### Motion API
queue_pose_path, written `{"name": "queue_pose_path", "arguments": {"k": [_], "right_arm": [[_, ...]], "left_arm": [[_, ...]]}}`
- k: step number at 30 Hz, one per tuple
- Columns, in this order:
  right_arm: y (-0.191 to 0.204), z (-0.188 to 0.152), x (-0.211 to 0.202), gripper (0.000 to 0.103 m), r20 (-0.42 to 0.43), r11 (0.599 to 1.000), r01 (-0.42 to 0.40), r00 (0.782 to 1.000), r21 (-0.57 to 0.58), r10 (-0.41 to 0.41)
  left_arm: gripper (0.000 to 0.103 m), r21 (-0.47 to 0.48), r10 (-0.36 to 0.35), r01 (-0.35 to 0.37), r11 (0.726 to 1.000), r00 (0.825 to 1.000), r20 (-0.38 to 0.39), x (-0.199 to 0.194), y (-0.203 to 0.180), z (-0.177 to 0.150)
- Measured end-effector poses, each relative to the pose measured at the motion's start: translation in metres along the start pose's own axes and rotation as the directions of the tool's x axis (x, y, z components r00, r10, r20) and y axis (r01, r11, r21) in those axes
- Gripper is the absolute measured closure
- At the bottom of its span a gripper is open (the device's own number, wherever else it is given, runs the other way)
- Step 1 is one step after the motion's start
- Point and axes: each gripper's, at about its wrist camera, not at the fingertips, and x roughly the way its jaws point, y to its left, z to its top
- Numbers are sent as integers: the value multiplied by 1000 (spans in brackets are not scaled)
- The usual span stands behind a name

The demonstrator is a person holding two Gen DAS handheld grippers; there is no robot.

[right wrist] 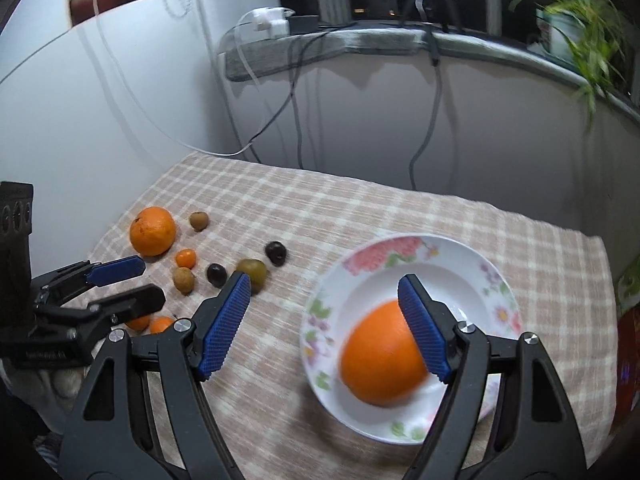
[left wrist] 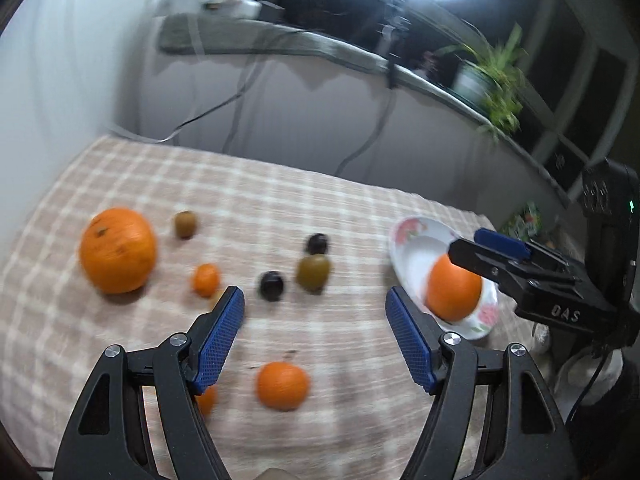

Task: Organize fruits
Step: 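Lower the orange onto the plate and open the right tool, then move the right tool to the second large orange and grasp it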

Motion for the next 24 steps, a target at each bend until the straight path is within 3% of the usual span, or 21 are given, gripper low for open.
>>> {"name": "queue_pose_path", "arguments": {"k": [11,24], "right_arm": [[57,33,40,24,-58,990,-125,991,-61,121],[118,55,107,24,-194,951,-306,936,-33,294]], "left_arm": [[34,-95,107,-101,990,992,65,-25,76,1],[36,-126,175,-167,978,983,55,-11,122,2]]}}
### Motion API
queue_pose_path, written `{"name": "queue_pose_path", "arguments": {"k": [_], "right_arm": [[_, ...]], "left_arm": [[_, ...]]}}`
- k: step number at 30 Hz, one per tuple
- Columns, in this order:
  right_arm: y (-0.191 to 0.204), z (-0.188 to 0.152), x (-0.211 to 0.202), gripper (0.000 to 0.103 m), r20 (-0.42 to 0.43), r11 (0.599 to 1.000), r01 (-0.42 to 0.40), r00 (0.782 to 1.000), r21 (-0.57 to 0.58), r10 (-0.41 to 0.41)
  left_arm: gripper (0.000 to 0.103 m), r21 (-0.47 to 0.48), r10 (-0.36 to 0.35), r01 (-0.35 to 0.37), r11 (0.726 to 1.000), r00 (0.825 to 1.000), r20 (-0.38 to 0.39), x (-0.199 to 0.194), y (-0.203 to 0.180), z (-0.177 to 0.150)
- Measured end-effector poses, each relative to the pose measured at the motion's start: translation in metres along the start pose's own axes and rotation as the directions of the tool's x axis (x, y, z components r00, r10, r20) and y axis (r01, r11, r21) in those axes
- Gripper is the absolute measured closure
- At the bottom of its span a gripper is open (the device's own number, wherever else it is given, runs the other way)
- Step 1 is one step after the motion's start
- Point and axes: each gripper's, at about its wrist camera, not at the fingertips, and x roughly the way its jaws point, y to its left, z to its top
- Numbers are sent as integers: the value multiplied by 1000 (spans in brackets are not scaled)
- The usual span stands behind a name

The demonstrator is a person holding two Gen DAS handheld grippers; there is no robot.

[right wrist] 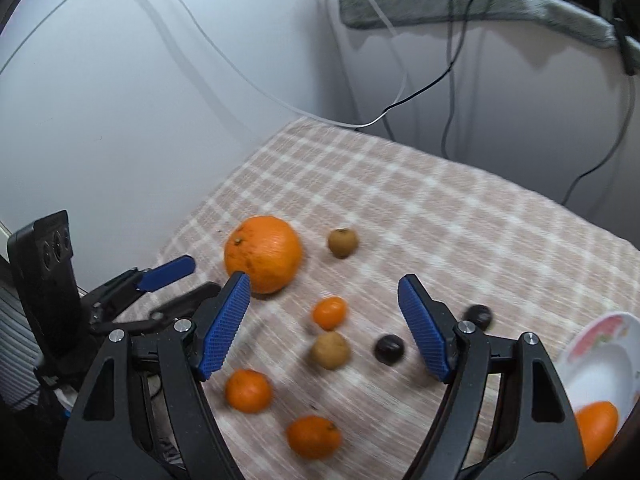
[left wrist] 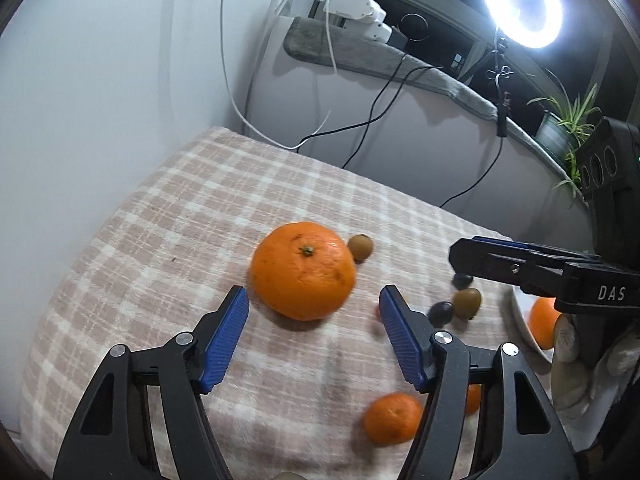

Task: Organize fruits
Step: 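Move the right tool to the second large orange and grasp it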

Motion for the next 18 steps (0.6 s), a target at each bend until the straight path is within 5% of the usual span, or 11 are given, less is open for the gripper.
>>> {"name": "queue_pose_path", "arguments": {"k": [12,18], "right_arm": [[22,23,50,24,-71,997,-71,995,-16,70],[26,23,50,24,-57,995,-97,994,-14,96]], "left_arm": [[36,23,54,-53,998,998,-27,-14,13,3],[36,231,222,-213,949,975,-12,-40,9,10]]}}
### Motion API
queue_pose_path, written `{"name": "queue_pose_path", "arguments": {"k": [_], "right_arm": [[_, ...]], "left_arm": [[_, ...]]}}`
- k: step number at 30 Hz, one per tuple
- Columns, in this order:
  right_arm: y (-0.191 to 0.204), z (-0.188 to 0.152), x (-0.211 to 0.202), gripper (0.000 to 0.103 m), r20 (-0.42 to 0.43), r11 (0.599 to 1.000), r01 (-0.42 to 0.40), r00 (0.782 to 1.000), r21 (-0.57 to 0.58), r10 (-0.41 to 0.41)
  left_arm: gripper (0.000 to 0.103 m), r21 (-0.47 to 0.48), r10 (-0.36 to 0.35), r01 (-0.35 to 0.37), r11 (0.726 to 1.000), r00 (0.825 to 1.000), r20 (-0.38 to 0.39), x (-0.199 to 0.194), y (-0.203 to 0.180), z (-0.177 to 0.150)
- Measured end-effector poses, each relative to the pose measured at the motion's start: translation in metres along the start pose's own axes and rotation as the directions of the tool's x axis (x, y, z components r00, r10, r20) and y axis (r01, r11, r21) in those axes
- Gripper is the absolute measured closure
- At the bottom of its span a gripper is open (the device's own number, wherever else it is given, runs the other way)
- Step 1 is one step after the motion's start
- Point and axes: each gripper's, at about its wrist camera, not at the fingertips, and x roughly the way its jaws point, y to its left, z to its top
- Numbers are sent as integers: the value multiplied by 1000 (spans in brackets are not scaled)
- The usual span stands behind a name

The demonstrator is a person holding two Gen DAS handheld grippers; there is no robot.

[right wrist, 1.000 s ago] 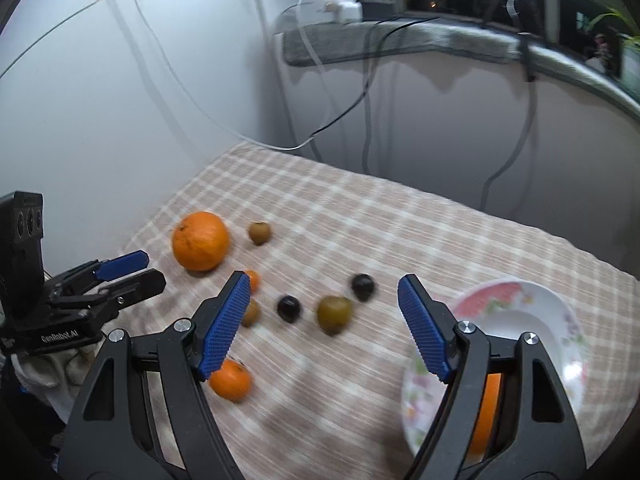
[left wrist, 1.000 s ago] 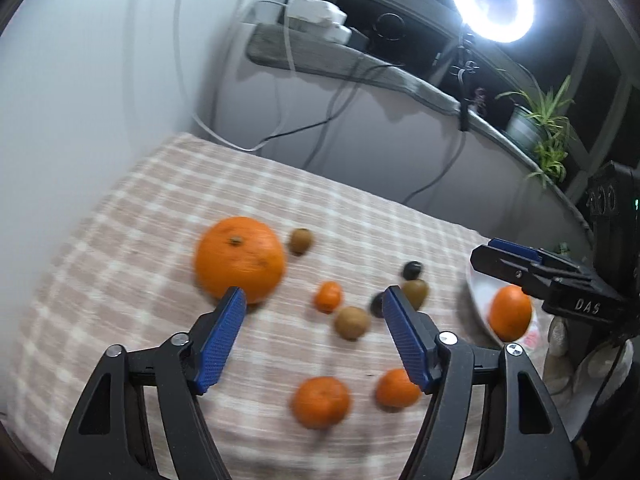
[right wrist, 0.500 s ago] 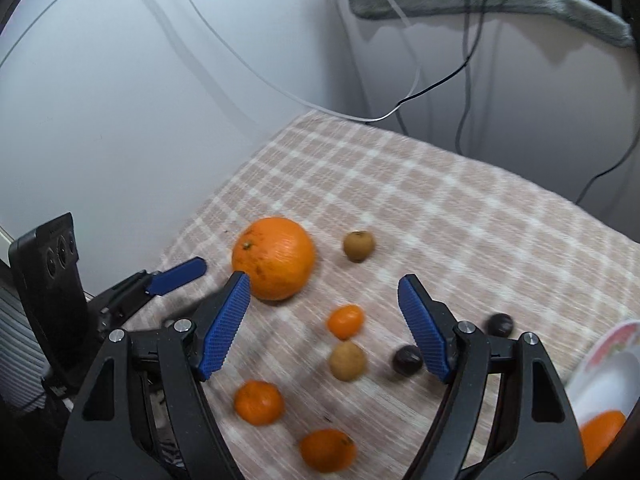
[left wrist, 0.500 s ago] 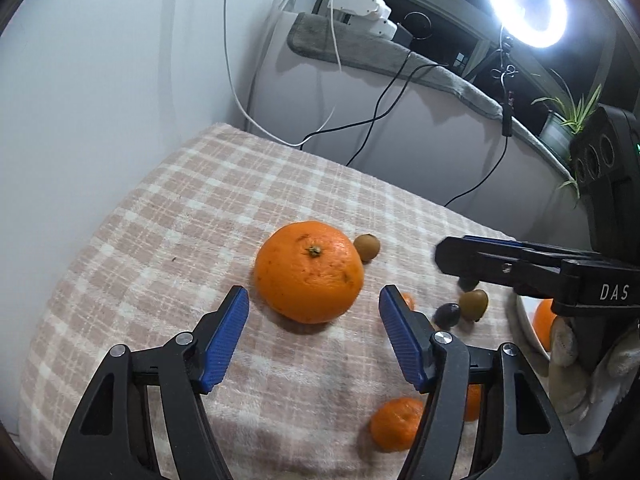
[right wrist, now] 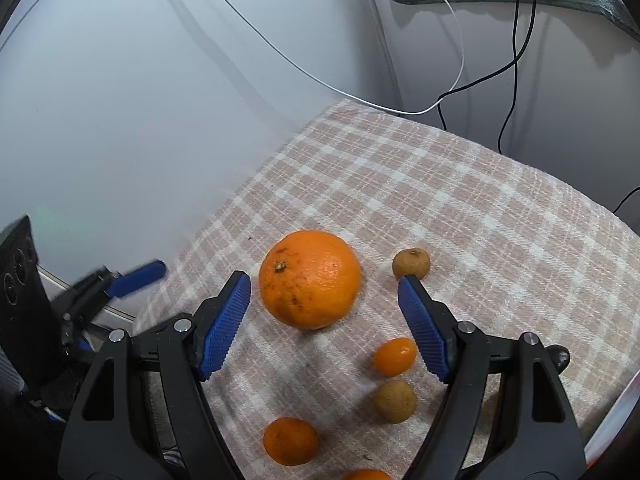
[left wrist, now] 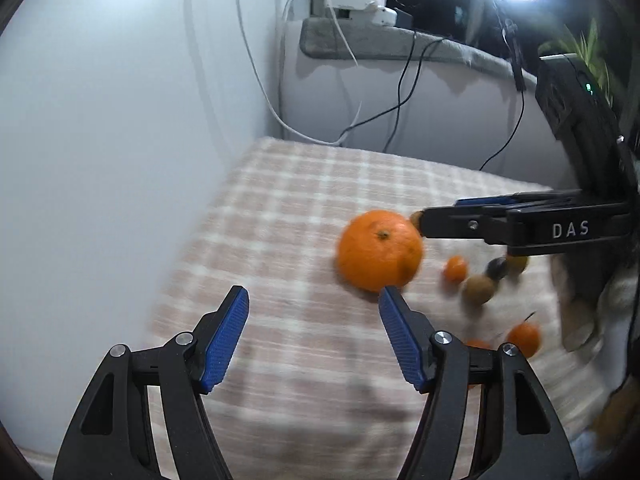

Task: Organize fruits
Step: 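Move the right tool to the second large orange and grasp it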

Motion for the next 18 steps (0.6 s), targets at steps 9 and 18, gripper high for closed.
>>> {"name": "queue_pose_path", "arguments": {"k": [9,18], "right_arm": [[-12,-4,1,24,-12,999,29,1000,33,-28],[-21,2,-2,24,-12,998,51,999,43,-51]], "left_arm": [[36,-68,-78,78,995,997,8,40,-27,-8],[36,-214,-172,174,961,985,27,55,-31,-7]]}}
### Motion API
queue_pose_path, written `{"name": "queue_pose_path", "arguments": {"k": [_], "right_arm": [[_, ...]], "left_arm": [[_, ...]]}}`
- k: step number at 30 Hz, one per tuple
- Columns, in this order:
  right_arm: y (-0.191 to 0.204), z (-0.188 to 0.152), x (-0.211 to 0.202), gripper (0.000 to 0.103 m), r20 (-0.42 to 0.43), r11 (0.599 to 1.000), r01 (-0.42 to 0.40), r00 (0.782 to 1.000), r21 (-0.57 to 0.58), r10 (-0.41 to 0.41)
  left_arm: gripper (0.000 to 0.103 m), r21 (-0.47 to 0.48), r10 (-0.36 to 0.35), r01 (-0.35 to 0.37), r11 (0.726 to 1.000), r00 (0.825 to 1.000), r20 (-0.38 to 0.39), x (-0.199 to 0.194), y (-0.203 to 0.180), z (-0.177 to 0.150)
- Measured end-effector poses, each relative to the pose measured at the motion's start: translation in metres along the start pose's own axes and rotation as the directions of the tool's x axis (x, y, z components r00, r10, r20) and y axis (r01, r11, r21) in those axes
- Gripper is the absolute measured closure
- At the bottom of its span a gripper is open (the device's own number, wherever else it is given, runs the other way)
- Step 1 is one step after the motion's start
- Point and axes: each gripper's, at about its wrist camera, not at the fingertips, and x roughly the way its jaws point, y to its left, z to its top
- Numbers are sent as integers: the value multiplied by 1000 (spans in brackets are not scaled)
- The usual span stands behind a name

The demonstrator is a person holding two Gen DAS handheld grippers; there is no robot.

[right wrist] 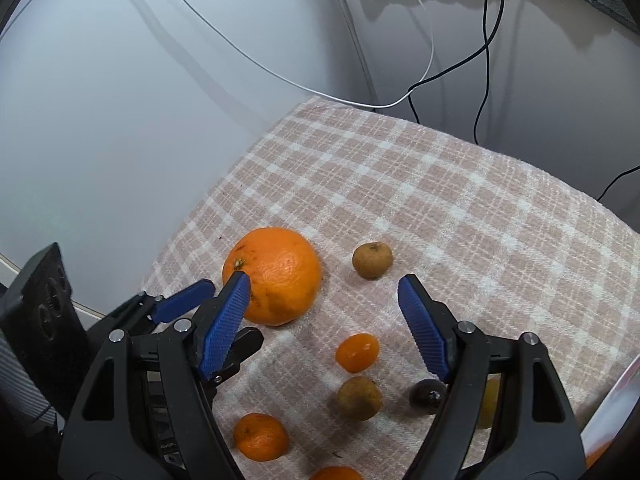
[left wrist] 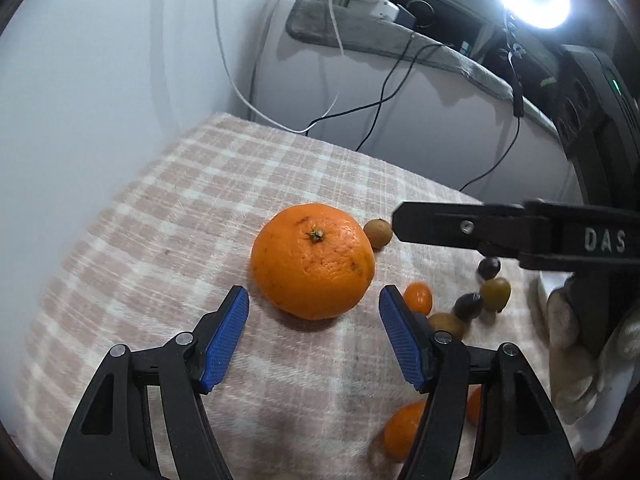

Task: Organize fruits
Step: 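Move the right tool to the second large orange and grasp it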

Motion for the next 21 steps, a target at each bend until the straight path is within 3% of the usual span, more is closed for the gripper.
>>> {"name": "queue_pose_path", "arguments": {"k": [7,21], "right_arm": [[-4,2,8,24,-13,999,-21,1000,26,21],[3,4,26,24,-64,997,-78,995,26,80]], "left_arm": [[36,-101,-70,70,992,998,-3,11,13,5],[36,-124,-119,115,986,993,-20,18,17,9]]}}
